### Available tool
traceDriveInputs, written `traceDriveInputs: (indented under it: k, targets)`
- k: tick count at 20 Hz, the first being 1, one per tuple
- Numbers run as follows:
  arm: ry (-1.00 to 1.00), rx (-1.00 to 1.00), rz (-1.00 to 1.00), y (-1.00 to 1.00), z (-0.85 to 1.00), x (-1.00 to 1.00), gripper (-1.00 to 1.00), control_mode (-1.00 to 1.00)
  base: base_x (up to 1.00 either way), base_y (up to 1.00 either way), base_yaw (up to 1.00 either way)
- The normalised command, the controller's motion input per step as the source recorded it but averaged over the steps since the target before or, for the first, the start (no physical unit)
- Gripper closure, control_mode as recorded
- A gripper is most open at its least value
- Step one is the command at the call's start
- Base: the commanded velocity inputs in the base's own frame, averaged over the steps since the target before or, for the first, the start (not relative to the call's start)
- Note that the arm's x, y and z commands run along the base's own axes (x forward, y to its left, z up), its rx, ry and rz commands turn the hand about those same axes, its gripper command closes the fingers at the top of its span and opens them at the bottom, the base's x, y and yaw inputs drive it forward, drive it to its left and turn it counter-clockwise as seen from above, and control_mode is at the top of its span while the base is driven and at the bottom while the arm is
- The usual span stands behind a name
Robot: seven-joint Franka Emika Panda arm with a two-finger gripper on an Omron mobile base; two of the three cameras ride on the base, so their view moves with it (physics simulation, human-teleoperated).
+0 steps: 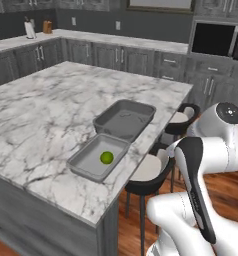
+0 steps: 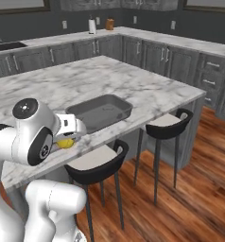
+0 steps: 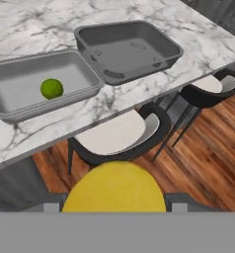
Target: Place the cold items (lemon and lime) from the fridge in one tupperware on the dining counter. Place the warm items (hot dog and kebab skewer) in the stove area in another tupperware.
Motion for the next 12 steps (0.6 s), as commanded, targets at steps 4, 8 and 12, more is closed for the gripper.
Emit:
traceDriveInputs:
  k: [4, 8, 12]
  targets:
    - [0.0, 0.0, 0.05, 0.05, 0.0, 0.07, 1.0, -1.0, 0.08, 0.04, 0.15]
    - [0.05, 0.0, 0.29, 0.23, 0.0, 0.36, 1.0, -1.0, 0.0, 0.0, 0.0]
    - [0.21, -0.09, 0.46, 0.69, -0.01, 0.3, 1.0, -1.0, 0.0, 0.0, 0.0]
